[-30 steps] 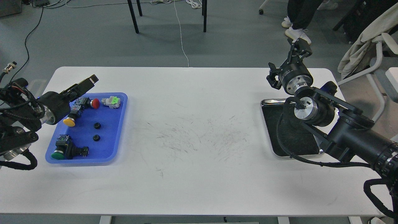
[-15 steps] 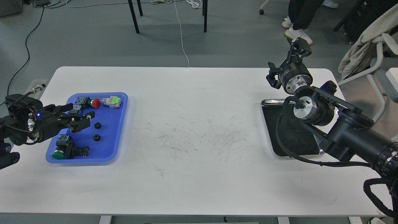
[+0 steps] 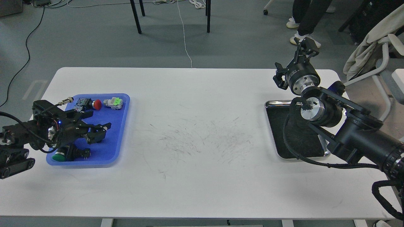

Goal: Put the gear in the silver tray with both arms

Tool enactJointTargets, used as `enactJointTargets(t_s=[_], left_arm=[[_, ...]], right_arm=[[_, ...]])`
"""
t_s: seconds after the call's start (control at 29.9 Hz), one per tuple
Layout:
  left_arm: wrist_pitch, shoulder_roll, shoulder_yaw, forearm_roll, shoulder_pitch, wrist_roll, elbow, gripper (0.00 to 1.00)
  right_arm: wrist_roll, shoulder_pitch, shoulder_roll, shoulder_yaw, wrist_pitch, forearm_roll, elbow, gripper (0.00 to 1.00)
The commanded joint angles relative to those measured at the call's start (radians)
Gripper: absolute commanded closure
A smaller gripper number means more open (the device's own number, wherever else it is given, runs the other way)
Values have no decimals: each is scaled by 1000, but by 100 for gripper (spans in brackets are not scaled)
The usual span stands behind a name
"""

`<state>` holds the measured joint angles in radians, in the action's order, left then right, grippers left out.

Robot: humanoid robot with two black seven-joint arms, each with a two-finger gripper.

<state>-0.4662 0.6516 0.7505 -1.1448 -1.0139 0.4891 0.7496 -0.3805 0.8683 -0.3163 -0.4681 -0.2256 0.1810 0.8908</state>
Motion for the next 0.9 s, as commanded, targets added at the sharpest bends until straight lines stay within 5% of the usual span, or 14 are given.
enactJointTargets(t_s=[0.0, 0.43, 0.63, 0.87], left_arm=[[-12, -4, 7, 4, 26, 0, -19, 21], [-3, -33, 0, 19, 58, 0, -128, 20], [-23, -38, -13, 71, 67, 0, -164, 5], [-23, -58, -8, 80, 84, 0, -150, 7]], right_arm=[[0, 0, -3, 2, 0, 0, 0, 1], [0, 0, -1, 3, 0, -1, -1, 1], [0, -2, -1, 3, 0, -1, -3, 1], [0, -3, -3, 3, 2, -9, -1, 1]])
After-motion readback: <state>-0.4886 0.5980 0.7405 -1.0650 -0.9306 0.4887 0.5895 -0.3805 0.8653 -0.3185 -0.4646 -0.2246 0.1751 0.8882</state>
